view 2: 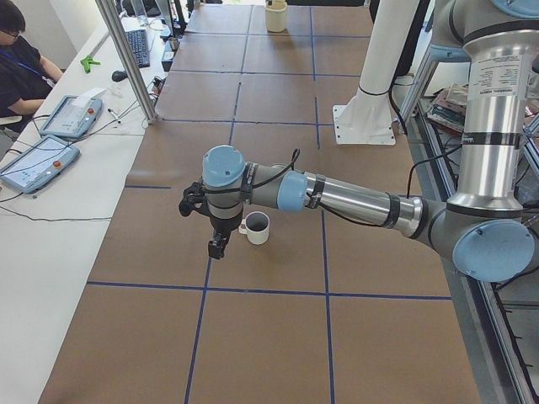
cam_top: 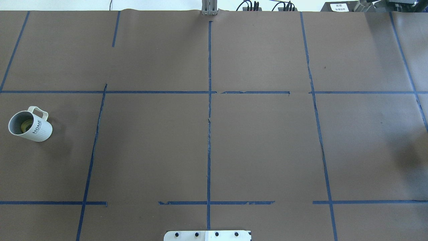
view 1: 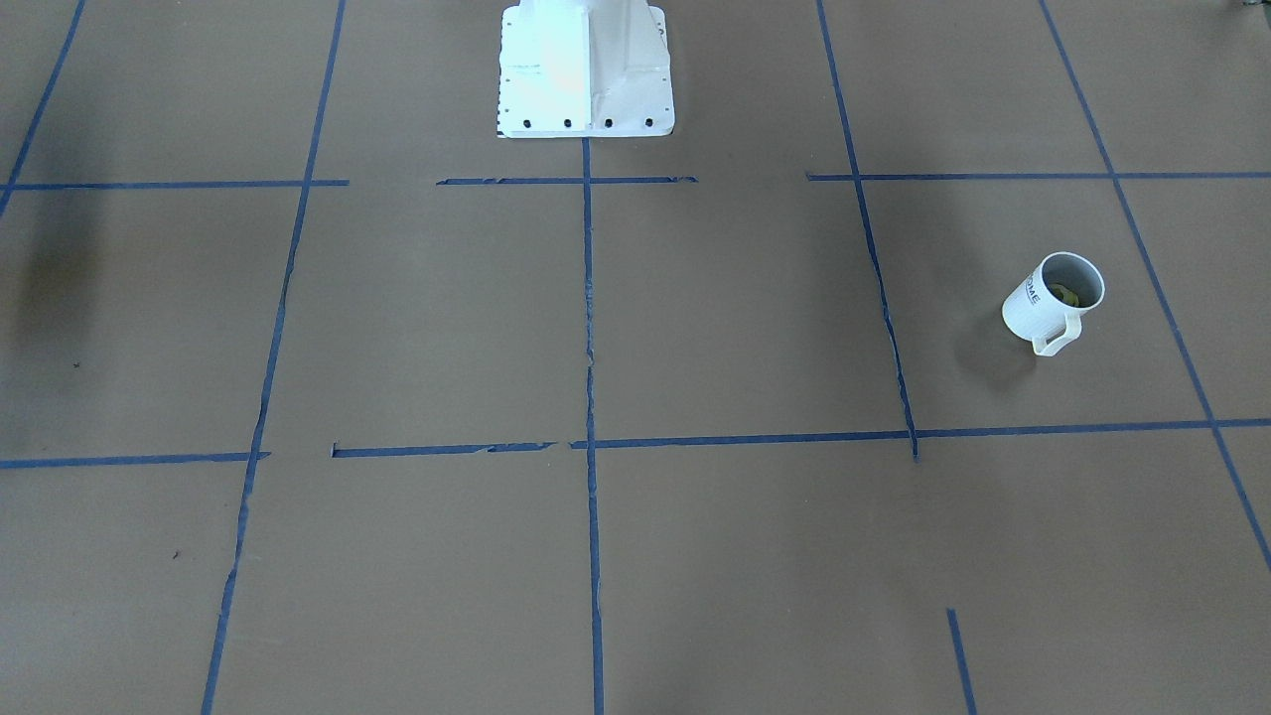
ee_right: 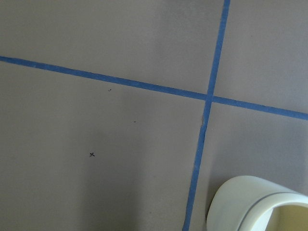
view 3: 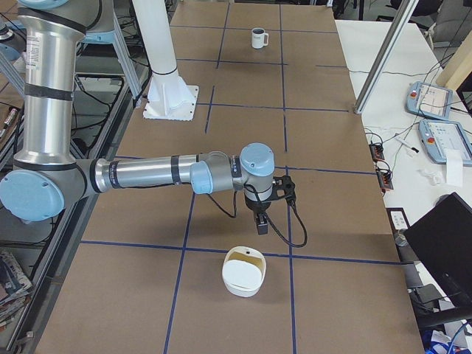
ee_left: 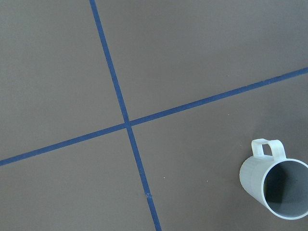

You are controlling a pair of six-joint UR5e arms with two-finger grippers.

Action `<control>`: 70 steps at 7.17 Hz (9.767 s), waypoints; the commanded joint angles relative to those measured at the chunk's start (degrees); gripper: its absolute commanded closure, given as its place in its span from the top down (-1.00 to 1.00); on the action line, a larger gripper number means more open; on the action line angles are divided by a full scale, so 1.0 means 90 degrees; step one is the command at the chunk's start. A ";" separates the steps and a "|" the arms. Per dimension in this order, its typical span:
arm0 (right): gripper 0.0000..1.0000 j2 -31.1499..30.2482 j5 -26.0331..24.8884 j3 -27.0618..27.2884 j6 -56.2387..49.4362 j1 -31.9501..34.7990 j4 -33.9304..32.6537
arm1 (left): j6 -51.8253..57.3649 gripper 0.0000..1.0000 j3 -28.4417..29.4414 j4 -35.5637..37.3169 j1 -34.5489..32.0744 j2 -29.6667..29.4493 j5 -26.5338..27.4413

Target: Left arm hands cup to right arm to dump lemon

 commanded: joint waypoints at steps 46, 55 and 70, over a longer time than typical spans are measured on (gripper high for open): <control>0.98 0.3500 -0.6706 -0.0645 0.2398 -0.7070 0.5954 | -1.8120 -0.99 0.0654 -0.1459 0.5427 -0.5135 0.0900; 0.98 0.3490 -0.6725 -0.0635 0.2379 -0.7070 0.5964 | -1.8160 -0.99 0.0430 -0.1459 0.5729 -0.5126 0.0920; -0.90 0.2604 -0.6735 -0.0606 0.3420 -0.6321 0.5476 | -0.8003 1.00 -0.0508 0.0054 0.4968 -0.2581 0.2158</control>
